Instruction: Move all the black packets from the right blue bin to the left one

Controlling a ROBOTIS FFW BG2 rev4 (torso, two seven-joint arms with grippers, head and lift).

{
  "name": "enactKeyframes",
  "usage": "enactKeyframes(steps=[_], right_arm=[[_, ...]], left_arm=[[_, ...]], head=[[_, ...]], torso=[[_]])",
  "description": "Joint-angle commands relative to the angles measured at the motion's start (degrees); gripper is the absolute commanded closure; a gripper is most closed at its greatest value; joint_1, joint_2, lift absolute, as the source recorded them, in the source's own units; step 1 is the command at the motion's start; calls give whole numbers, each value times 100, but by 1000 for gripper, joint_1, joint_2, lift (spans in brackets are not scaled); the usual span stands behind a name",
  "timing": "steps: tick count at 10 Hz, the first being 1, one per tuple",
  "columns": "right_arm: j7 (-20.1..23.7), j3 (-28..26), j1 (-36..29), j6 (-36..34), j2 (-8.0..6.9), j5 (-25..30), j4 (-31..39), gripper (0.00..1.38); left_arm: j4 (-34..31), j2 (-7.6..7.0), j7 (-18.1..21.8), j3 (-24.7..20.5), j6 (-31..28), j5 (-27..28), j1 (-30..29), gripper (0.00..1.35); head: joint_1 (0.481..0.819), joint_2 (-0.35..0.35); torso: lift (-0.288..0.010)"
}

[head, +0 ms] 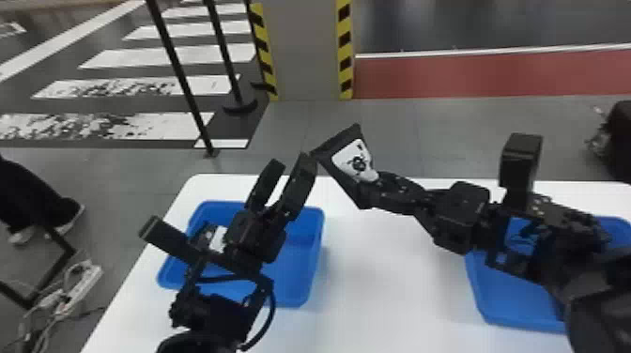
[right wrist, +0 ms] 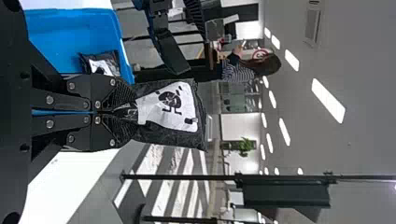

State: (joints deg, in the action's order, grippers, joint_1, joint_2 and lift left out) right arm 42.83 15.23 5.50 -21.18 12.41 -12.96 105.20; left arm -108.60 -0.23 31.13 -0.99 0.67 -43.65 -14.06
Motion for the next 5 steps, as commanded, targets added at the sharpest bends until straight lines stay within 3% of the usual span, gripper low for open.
enactKeyframes(steps=[1,5], right_arm=[[94,94,223,-244,-64,66,-149,1263],[129,340,336,-300,-64,-22,-177,1263]], left_arm=[[-60,-12,-1,2,-194,339,14,108],[-60,38,-63,-244,-756,858,-14,108]], head=[[661,182],[673,189]], torso=[[-110],[-110]])
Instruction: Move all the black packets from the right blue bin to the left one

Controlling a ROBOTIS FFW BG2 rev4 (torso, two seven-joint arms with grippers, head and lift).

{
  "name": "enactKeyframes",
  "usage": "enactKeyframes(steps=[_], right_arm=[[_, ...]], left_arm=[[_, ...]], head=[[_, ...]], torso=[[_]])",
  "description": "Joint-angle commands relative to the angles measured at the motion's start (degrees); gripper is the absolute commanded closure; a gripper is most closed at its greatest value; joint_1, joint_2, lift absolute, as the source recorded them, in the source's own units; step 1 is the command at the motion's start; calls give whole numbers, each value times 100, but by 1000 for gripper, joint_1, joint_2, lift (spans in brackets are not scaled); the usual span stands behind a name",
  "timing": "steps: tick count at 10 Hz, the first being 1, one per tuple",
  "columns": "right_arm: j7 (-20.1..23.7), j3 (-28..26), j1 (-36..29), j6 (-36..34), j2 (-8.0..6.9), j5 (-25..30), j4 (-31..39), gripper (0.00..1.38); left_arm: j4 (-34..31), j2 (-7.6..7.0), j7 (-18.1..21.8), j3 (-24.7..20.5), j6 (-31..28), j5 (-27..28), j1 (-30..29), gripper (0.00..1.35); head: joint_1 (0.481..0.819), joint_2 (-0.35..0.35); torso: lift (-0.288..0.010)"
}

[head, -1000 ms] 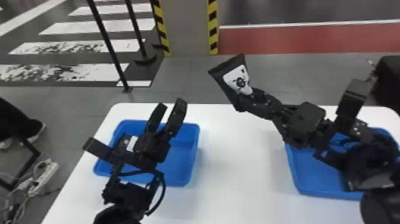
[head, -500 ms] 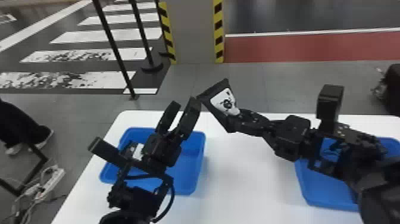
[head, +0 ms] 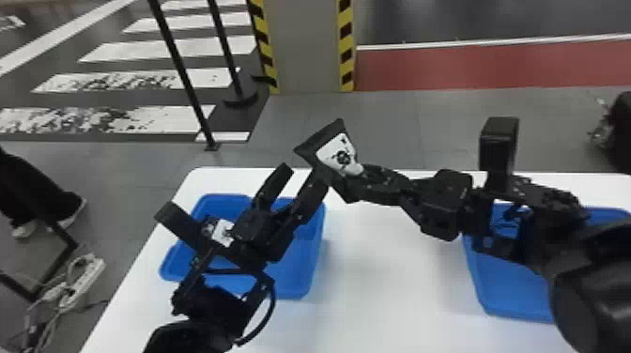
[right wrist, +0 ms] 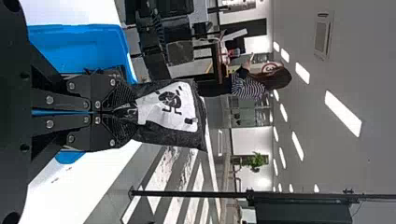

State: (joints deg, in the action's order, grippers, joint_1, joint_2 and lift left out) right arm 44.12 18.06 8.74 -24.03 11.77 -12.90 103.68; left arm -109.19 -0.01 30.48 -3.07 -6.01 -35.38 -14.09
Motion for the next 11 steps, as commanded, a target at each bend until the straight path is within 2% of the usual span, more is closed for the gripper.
enactKeyframes(steps=[1,3,4,5,8,9,10,11], right_arm=[[0,233,97,-15,0,-99,-123,1263],[0,480,224,-44,-8,-222,-334,1263],[0,488,224,-44,-17,-231,-334,1263],[9,488,266,-44,-8,-257,-362,1263],[17,471,322,-44,-35,-284,-475,1260],[26,462,378,-283,-61,-301,-531,1039],[96,313,392,-269,-114,-293,-629,496],[96,198,350,-170,-131,-301,-629,160]], left_arm=[[0,16,-24,-44,-144,23,4,108],[0,16,-77,-62,-369,32,60,128],[0,16,-139,-62,-467,32,60,644],[-56,16,-341,-27,-411,-48,-10,1240],[-71,16,-358,35,-3,-118,-67,1220],[-71,16,-349,44,151,-188,-81,1220],[-71,16,-349,44,137,-188,-95,1220],[-71,16,-358,44,123,-188,-109,1220]], head=[[677,194],[692,221],[695,231],[695,233],[695,241],[695,242],[693,245],[692,244]], torso=[[-110],[-110],[-110],[-110],[-110],[-110],[-110],[-110]])
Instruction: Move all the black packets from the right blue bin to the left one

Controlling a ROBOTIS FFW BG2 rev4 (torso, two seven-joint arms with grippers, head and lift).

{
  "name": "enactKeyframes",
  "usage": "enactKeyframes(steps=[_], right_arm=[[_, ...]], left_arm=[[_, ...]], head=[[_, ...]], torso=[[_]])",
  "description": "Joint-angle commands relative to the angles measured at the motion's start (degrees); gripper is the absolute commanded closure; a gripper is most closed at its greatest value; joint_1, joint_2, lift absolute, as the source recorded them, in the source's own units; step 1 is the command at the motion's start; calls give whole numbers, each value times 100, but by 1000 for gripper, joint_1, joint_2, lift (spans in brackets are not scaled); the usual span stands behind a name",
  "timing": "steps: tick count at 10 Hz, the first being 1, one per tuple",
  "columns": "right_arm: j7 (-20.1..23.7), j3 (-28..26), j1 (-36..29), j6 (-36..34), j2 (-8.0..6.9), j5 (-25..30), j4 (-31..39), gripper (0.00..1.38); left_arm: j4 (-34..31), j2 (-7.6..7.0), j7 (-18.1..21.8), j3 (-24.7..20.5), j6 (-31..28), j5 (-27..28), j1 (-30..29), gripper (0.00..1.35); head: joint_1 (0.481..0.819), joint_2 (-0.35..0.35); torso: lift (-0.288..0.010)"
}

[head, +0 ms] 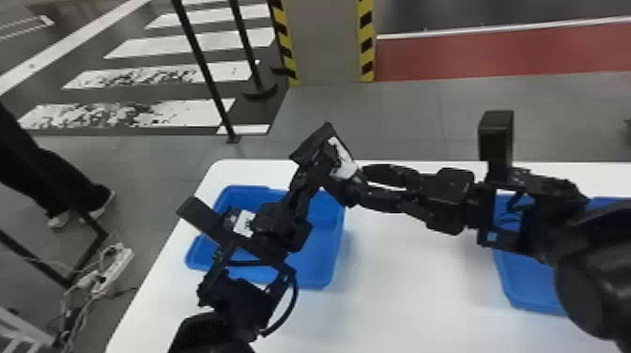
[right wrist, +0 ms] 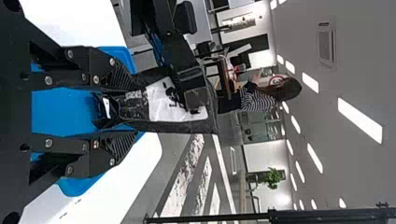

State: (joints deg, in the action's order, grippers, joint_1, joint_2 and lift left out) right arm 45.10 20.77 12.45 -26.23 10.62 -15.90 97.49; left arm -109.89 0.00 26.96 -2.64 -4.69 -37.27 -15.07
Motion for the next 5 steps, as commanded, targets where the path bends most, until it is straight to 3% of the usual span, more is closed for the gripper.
enactKeyframes(steps=[1,3,5], right_arm=[[-1,-152,-21,92,-16,25,-25,168],[-10,-433,-147,303,-34,-36,-39,133],[-19,-1066,-611,401,-69,-71,313,93]], left_arm=[[-1,15,2,-18,-9,-35,-25,1220],[13,15,-103,-88,160,53,3,1220],[407,15,-560,-413,1032,1046,73,1220]], head=[[690,236],[683,220],[673,218]], torso=[[-110],[-110],[-110]])
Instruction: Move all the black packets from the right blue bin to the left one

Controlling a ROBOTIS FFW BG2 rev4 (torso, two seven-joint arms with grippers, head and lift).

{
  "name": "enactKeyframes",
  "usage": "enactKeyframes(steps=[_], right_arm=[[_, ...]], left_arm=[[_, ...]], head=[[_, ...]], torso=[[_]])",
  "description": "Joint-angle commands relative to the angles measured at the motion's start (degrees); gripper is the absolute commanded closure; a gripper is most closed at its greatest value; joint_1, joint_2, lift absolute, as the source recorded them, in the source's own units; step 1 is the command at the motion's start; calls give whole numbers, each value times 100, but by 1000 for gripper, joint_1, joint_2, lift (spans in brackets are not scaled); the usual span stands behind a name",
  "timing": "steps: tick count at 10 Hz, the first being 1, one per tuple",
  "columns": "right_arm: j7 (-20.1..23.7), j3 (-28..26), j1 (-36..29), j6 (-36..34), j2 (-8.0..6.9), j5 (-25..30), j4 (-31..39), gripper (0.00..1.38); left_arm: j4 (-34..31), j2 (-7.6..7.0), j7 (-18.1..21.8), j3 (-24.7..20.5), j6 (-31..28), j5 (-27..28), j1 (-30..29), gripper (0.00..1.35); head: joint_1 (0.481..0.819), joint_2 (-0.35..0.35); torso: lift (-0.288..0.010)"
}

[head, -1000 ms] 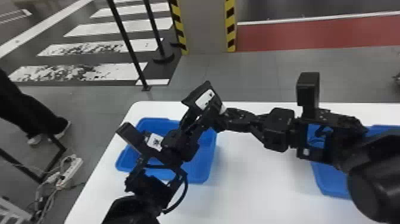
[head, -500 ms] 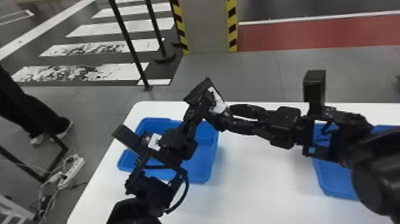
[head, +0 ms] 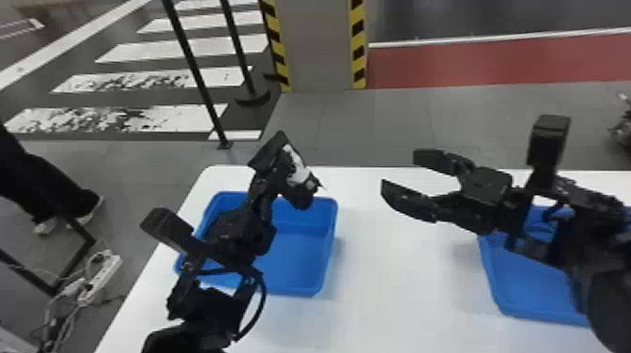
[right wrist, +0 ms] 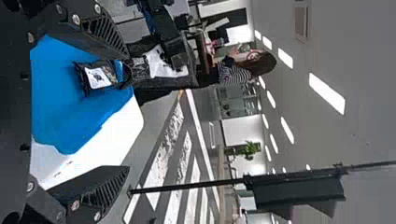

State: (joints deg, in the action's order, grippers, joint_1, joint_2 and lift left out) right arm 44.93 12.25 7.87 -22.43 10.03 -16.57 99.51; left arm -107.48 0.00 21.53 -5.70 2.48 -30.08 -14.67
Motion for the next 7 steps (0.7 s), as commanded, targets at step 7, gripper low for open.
enactKeyframes(steps=[7], right_arm=[[-414,-1489,-1335,-626,-45,321,1348,104]], left_arm=[[926,15,-941,-757,821,3360,-66,1220]], head=[[695,216]], torso=[[-110]])
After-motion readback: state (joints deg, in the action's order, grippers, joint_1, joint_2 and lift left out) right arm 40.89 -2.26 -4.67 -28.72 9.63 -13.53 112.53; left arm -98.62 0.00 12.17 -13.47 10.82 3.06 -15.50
